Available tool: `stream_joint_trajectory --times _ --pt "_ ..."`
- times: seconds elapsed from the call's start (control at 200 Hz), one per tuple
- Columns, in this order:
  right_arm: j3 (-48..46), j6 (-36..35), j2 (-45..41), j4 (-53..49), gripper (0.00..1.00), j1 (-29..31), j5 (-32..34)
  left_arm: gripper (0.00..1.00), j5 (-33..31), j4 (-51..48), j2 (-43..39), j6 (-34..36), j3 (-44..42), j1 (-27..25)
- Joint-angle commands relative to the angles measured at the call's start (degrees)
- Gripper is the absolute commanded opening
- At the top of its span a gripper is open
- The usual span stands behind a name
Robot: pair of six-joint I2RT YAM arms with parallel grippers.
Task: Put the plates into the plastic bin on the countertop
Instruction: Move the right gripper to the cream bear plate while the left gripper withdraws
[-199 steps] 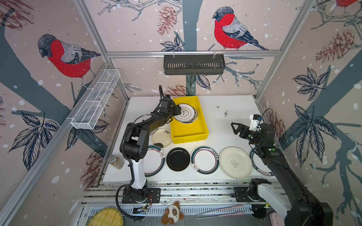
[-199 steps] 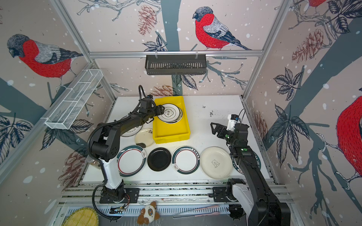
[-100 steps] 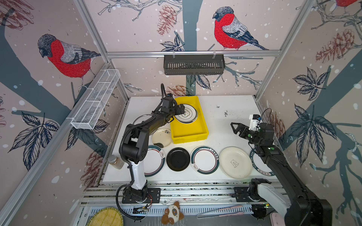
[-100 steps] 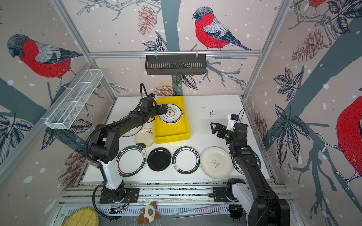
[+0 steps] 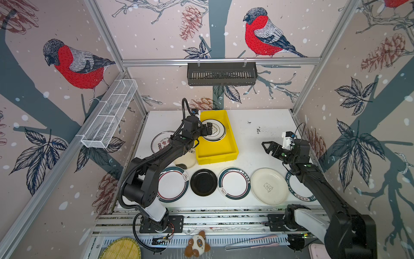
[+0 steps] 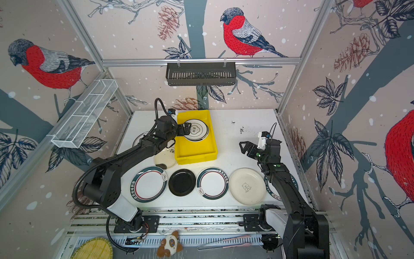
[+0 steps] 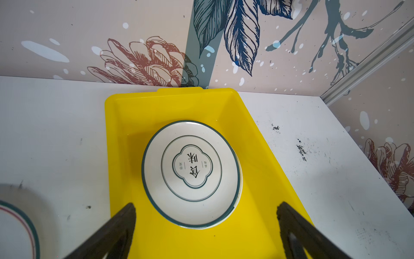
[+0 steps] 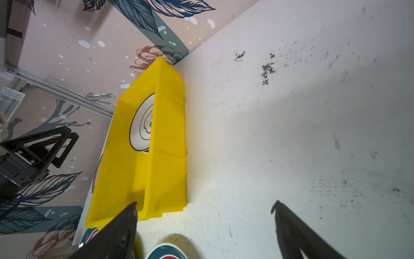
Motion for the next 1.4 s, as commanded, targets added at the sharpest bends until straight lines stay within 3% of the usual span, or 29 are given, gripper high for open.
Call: stream_joint_trajectory --times 0.0,0.235,0.326,0.471,0.721,0.942,1.397 --pt "0.3 -0.9 0.9 -0.7 0.95 1.3 -1.9 0.97 -0.4 3.6 -3.6 0.7 -2.8 -1.0" --pt "-0.1 -2.3 1.6 -6.4 0.93 6.4 4.3 0.97 -2.9 5.2 -11.2 0.2 -11.2 -3.7" --pt "-1.9 -1.1 0.5 -7.2 0.92 8.1 5.7 0.97 -3.0 5.9 -13.5 0.0 -13.6 -4.1" --pt "-3.1 0.4 -1.2 -11.5 0.92 14.4 14.9 0.97 -3.1 6.8 -15.6 -0.5 -16.2 -4.1" --pt "-6.7 6.3 -2.4 -15.8 0.89 20.3 20.5 0.97 -2.2 10.6 -16.4 -1.3 -19.1 -4.1" --pt "-9.4 10.7 -1.9 -14.1 0.90 22.2 19.8 0.97 -1.5 12.7 -16.3 -1.5 -20.7 -4.1" --pt "-15.0 19.6 0.6 -1.0 0.90 22.4 16.7 0.97 0.0 14.3 -16.4 -1.9 -22.3 -4.1"
